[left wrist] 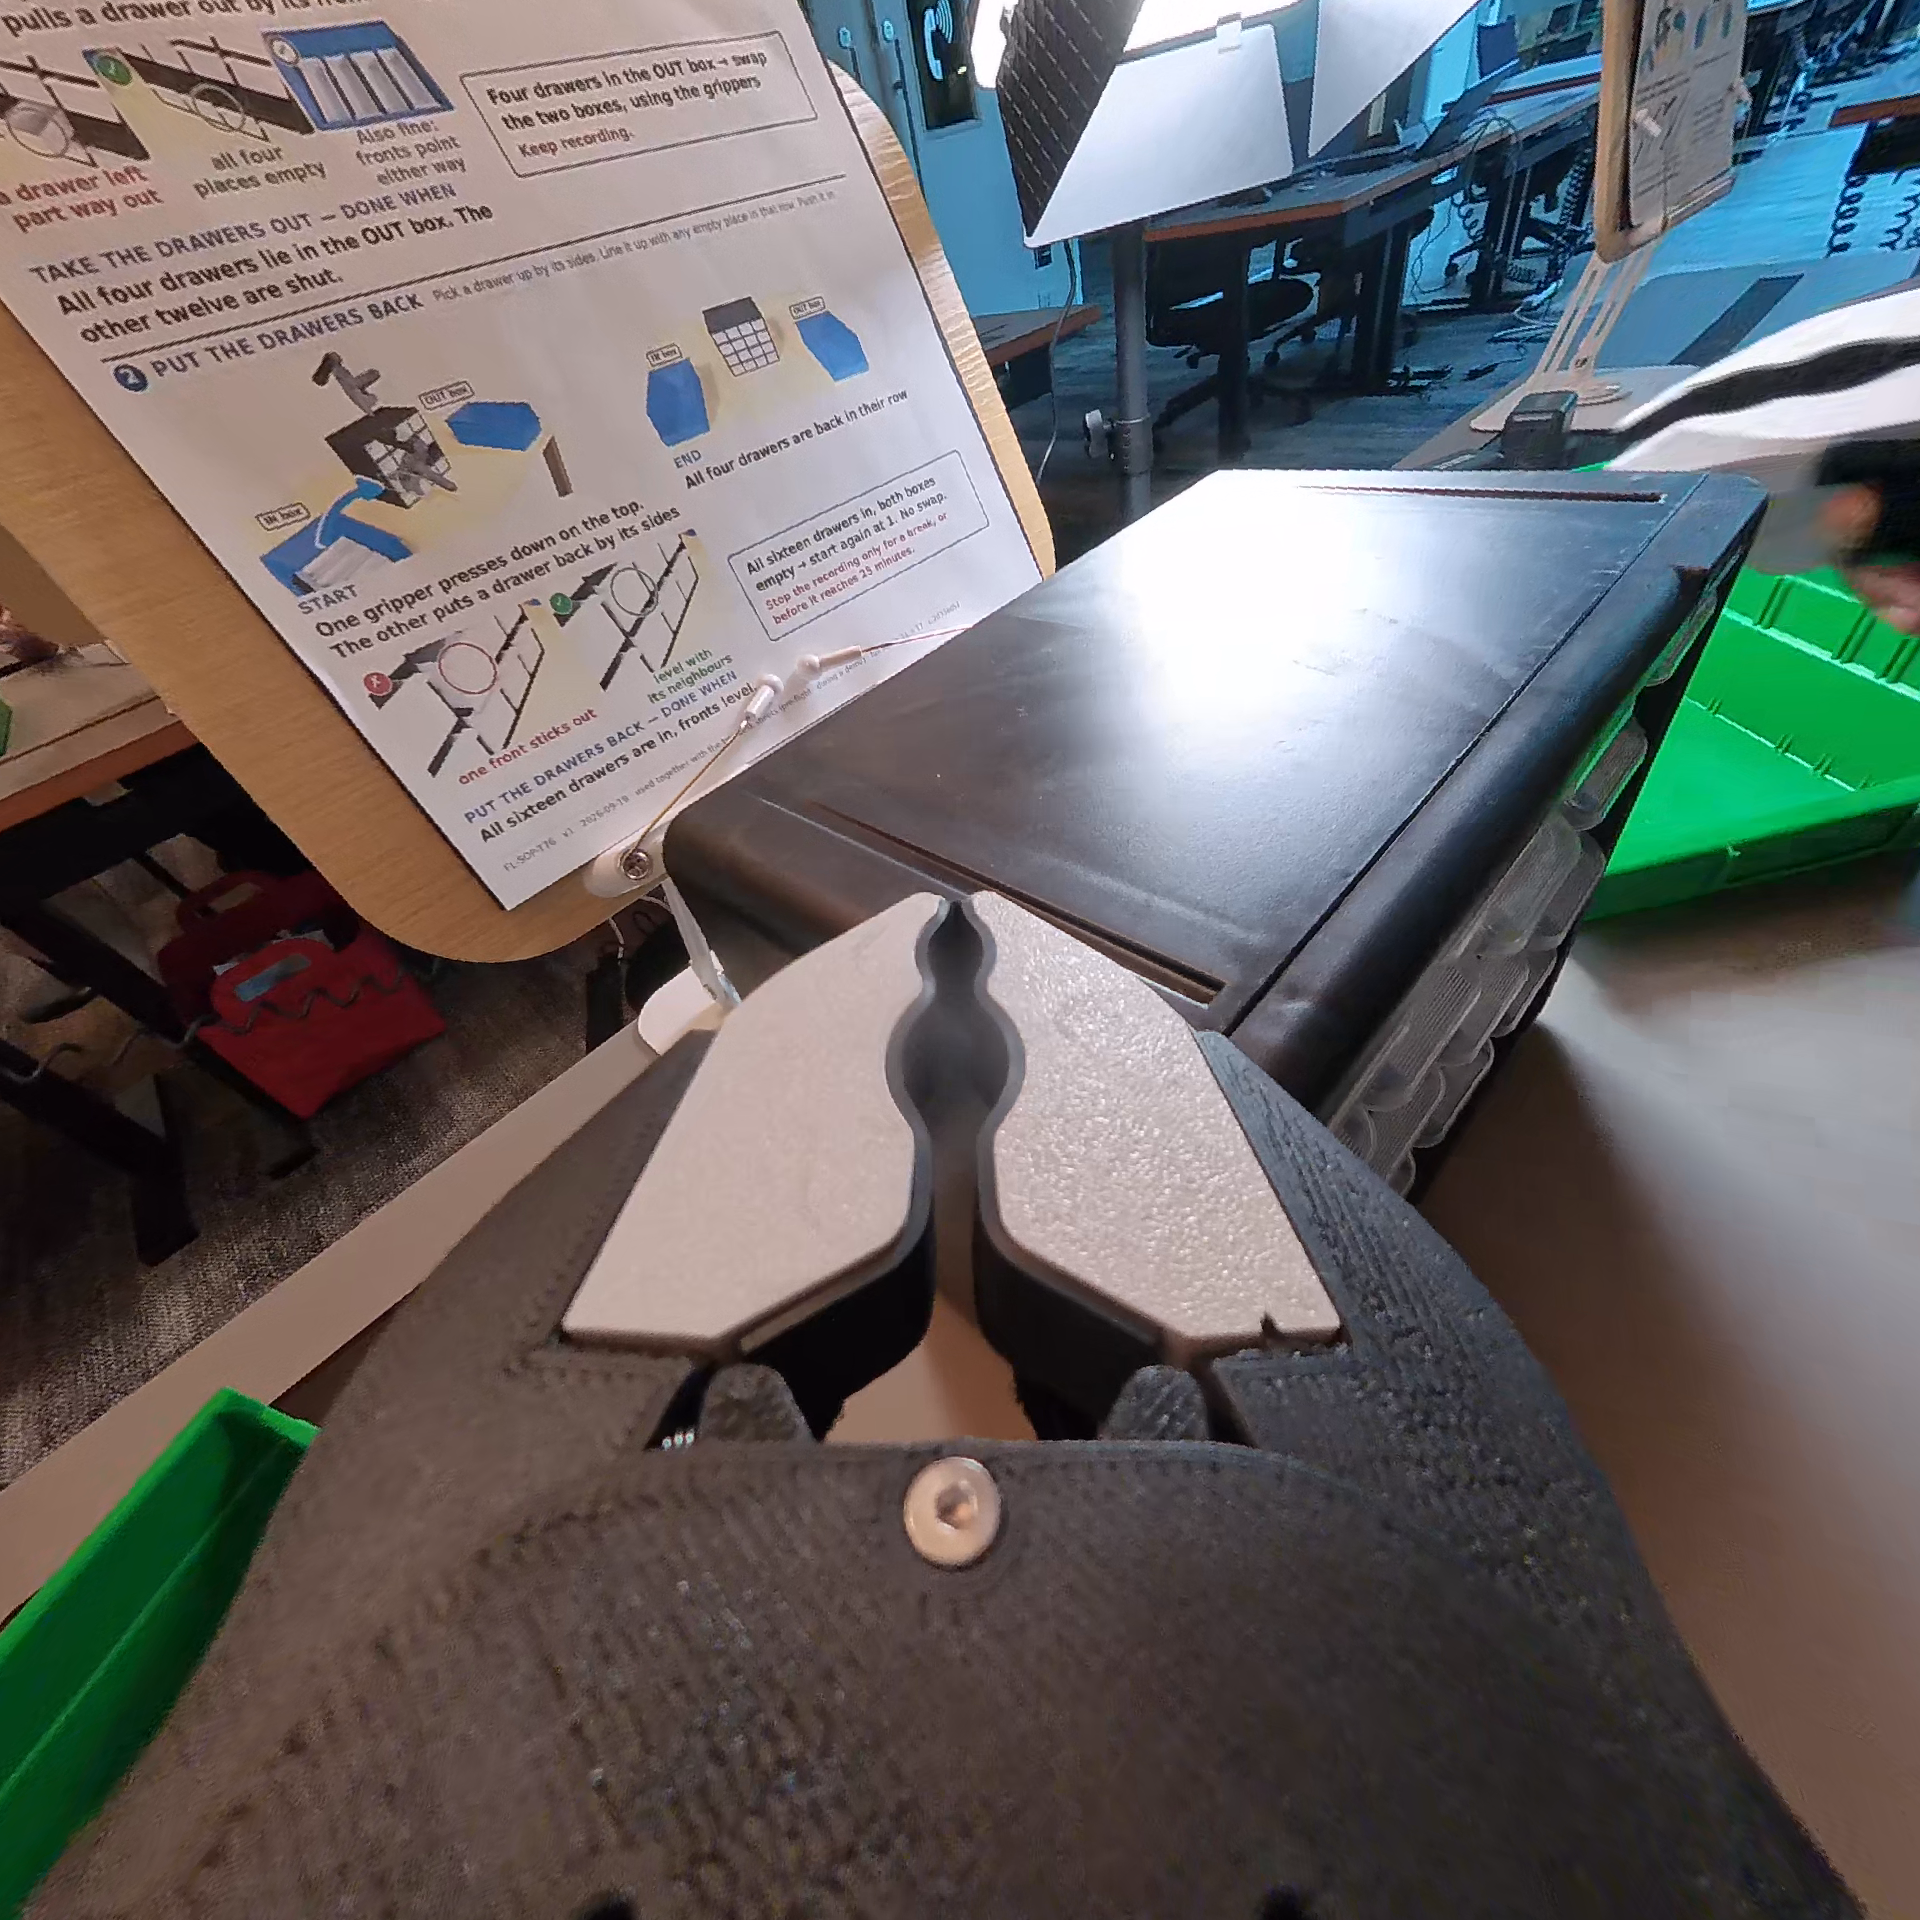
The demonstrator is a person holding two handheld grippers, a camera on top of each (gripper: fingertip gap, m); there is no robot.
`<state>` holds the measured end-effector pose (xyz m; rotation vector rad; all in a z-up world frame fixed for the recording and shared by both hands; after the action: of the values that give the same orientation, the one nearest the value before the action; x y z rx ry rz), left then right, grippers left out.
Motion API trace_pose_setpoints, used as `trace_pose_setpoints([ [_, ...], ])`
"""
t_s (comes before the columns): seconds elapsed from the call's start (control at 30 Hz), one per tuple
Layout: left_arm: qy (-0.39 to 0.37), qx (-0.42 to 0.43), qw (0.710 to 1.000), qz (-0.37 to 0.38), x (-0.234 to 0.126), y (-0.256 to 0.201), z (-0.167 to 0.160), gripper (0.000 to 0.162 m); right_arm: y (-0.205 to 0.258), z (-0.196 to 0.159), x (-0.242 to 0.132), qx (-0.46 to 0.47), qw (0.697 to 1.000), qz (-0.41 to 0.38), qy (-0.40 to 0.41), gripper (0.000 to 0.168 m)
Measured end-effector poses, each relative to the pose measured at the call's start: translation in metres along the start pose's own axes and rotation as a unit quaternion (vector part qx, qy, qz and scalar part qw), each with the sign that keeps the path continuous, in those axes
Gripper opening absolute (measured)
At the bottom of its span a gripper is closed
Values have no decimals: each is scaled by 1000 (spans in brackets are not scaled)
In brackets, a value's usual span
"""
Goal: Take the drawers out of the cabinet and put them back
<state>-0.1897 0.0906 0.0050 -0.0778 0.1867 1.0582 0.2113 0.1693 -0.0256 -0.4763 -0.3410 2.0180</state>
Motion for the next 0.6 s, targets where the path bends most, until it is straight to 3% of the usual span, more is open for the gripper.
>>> trace_pose_setpoints([
  [0.1,0,0,1000,0,0,0,0,0,54,23,-44,-65,995,16,-73,19],
  [0.2,0,-2,1000,-1,0,0,0,0,118,24,-58,-147,982,46,-107,19],
  [0.4,7,2,1000,5,-1,-2,1,0,223,4,-25,-347,928,91,-96,24],
  [0.6,19,-4,1000,-2,-2,-3,3,0,251,18,10,-449,887,52,-97,25],
])
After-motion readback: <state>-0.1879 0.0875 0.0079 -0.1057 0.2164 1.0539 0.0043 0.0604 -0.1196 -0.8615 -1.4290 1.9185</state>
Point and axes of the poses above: each gripper's, where its closed fingertips meet, x out along the fingers, z out of its top, y = z × x across the jaws, the point moved 9 cm from there along -x, back along the fingers, and after that the axes turned 10 degrees about -x, right-handed, at the moved point
